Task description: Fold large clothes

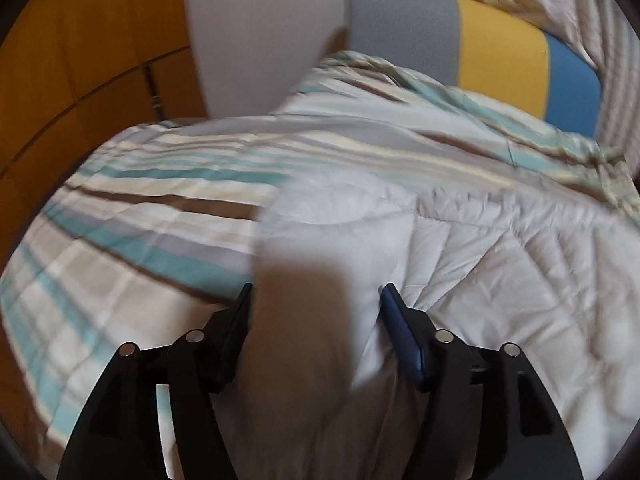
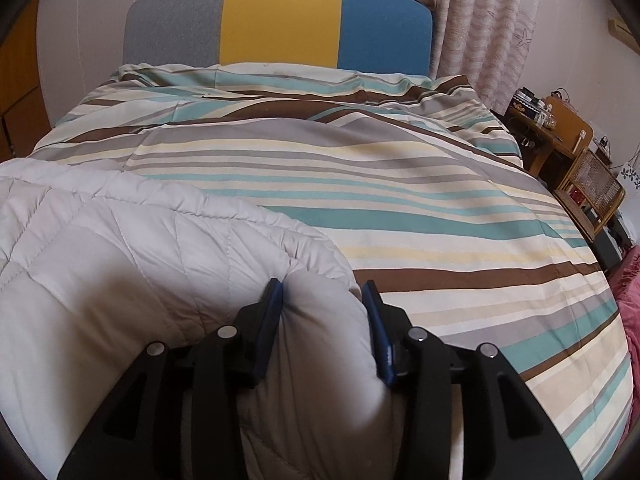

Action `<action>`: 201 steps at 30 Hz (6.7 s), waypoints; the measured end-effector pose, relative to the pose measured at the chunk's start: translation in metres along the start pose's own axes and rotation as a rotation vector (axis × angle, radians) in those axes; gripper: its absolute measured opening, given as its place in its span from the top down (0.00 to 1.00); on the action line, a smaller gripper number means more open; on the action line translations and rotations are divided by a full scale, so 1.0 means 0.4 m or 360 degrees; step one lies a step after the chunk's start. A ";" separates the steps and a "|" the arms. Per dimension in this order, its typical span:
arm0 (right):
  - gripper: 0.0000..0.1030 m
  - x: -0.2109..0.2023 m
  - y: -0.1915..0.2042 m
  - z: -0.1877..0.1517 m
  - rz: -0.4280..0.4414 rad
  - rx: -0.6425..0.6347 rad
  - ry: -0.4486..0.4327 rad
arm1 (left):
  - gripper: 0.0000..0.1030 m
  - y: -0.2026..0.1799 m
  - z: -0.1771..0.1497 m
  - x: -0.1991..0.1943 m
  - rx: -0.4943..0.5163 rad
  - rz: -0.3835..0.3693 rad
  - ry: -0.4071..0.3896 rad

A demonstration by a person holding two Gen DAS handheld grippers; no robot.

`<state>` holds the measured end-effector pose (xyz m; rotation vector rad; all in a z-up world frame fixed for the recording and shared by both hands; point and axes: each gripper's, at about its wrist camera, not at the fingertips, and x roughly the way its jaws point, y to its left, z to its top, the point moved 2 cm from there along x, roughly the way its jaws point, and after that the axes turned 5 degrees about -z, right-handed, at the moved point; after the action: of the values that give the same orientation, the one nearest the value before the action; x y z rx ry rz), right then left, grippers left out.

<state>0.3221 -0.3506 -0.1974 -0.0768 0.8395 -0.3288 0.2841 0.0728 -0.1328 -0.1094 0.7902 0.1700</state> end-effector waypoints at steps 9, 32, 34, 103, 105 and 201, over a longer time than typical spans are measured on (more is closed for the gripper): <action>0.51 -0.009 -0.006 -0.001 -0.0013 0.0022 -0.0008 | 0.38 -0.198 0.055 -0.177 0.0026 -0.0108 -0.0352; 0.44 -0.172 -0.025 0.030 0.0195 0.0129 -0.0193 | 0.27 -0.306 -0.051 0.099 0.0212 -0.0086 -0.0089; 0.43 -0.251 0.006 0.046 0.0341 0.0148 -0.0306 | 0.27 -0.304 -0.051 0.099 0.0212 -0.0085 -0.0092; 0.50 -0.427 0.097 -0.252 0.0722 0.0129 -0.0191 | 0.05 0.201 -0.373 -0.275 -0.0428 -0.0297 -0.0151; 0.62 -0.446 0.106 -0.272 0.0761 0.0108 -0.0196 | 0.08 0.184 -0.398 -0.285 -0.0439 -0.0421 -0.0136; 0.38 -0.479 -0.537 -0.424 0.0322 0.0789 -0.0192 | 0.75 -0.833 -0.507 -0.319 0.1173 -0.1399 -0.0306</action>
<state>0.0225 -0.4830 -0.1310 0.4438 0.6209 -0.3298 0.1187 -0.3006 -0.1718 0.2585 0.5137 -0.9274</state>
